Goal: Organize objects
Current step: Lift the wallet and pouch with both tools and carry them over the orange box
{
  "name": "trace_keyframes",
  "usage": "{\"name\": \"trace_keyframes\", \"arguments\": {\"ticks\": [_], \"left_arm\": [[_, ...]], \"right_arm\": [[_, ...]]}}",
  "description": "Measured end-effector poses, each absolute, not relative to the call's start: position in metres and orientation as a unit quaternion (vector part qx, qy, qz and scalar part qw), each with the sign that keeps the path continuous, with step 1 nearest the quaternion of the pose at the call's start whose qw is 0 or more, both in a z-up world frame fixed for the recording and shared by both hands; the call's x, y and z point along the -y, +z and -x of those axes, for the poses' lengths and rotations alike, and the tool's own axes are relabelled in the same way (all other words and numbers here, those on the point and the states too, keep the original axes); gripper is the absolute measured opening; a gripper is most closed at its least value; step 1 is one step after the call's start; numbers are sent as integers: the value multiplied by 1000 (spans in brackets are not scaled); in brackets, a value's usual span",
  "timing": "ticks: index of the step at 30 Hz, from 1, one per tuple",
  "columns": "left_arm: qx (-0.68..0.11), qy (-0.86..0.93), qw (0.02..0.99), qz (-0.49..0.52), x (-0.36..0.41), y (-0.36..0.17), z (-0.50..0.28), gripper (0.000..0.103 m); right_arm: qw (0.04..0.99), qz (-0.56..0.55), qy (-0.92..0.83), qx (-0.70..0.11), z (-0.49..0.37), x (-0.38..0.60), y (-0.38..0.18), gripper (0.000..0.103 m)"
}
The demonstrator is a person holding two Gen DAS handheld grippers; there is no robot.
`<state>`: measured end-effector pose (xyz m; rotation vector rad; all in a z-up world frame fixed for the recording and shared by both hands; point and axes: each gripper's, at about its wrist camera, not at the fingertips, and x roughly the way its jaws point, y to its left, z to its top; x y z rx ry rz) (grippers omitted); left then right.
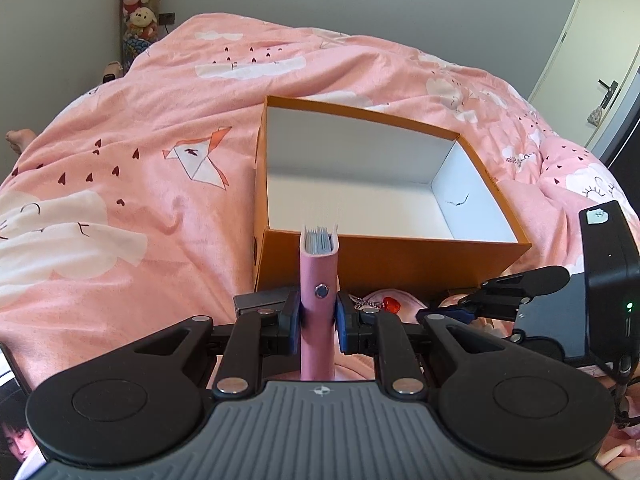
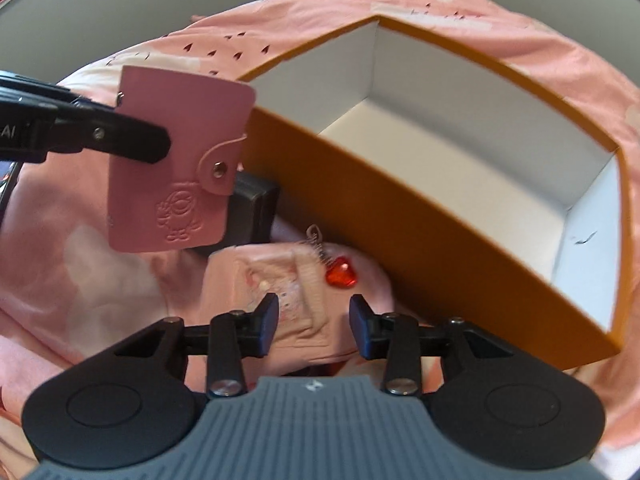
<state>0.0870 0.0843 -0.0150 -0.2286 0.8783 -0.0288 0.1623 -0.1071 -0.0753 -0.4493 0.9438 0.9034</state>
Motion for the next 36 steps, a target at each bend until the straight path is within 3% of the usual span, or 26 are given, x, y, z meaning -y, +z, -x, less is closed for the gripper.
{"name": "trace_keyframes", "arguments": {"ticks": [5,6,8,12,24,36], "left_arm": [[-426,-14,898,111,-84,-16,-88,20],[-426,-14,898,111,-84,-16,-88,20],[-425,-13,898,112,-83,-15,-88,20],[-418,-14,902,111,-82,-10,-85,20],[-375,-48,922,85,-81,45,-85,20],[-367,-82,926,31,-73,71,-166,20]], "right_arm": [[763,200,421,-447,-173,100,-88,39],[759,189,424,-456,-177,101,-90,26],[754,180,427,-465,-181,100,-91,16],[761,178,426,-456,-179,104,-85,9],[791,201,465,-343,-147,141,16,8],[849,255,403,-228,-197,141,73,8]]}}
